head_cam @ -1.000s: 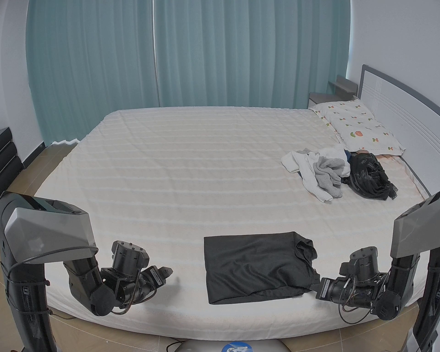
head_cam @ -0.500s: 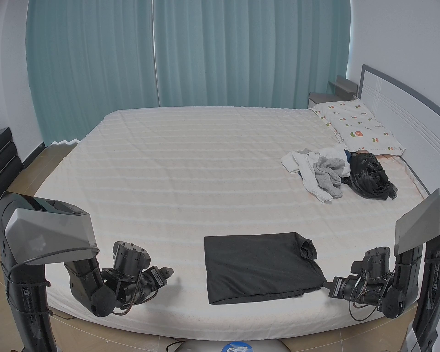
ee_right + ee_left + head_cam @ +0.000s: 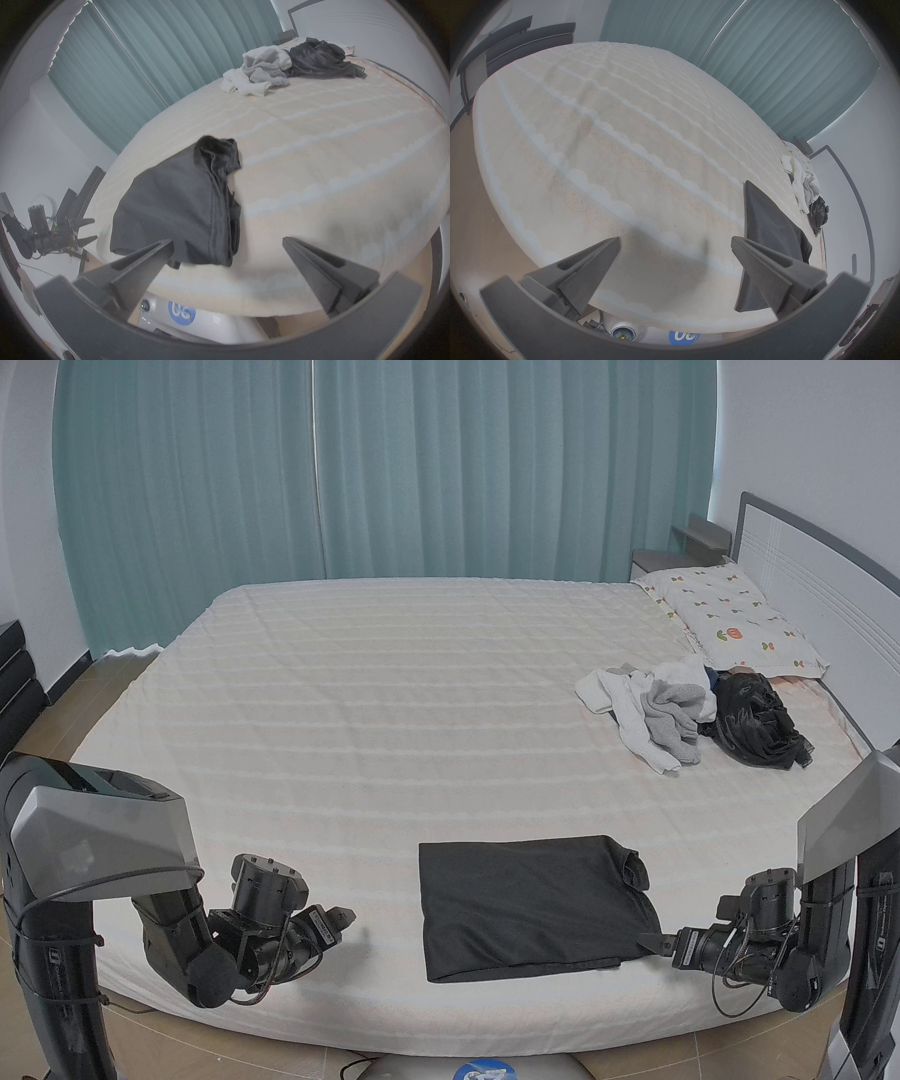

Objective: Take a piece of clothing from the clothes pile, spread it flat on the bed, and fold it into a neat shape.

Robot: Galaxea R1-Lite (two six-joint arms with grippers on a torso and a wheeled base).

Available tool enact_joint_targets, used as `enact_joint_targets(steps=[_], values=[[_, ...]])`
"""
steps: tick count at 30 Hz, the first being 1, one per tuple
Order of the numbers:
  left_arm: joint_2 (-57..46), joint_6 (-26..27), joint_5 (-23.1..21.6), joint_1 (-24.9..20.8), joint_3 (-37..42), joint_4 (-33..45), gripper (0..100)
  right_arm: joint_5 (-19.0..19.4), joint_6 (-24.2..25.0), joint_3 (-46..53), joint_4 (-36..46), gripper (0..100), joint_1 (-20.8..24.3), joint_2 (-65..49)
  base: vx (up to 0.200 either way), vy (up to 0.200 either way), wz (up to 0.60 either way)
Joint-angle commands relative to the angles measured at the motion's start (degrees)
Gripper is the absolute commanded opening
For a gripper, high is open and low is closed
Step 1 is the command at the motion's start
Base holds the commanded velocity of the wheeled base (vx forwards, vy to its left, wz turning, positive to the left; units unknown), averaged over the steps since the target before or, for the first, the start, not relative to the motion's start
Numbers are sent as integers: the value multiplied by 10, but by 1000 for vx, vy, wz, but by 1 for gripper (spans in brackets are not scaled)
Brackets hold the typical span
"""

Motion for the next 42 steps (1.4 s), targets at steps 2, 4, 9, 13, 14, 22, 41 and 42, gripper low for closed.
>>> enact_joint_targets(steps=[2, 4, 9, 13, 14, 22, 41, 42], values=[[2, 0, 0, 0, -1, 0, 100, -2, 3, -62, -2, 100, -23, -28, 0, 0, 0], [2, 0, 0, 0, -1, 0, 100, -7, 2, -91, 12, 100, -19, -19, 0, 0, 0], [4, 0, 0, 0, -1, 0, 100, -50, 3, -212, 135, 100, 6, -2, 0, 0, 0], [12, 0, 2, 0, -1, 0, 100, -68, 2, -314, 240, 100, 24, 16, 0, 0, 0], [12, 1, 2, 0, -2, 0, 100, -69, 3, -335, 254, 100, 25, 24, 0, 0, 0], [13, 1, 3, 0, -2, 0, 100, -81, 2, -461, 351, 100, 25, 73, 0, 0, 0], [18, 2, 4, 0, -4, 0, 100, -60, 103, -547, 392, 100, -53, 91, 0, 0, 0], [18, 2, 4, 0, -4, 0, 100, -56, 119, -548, 385, 100, -55, 90, 0, 0, 0]])
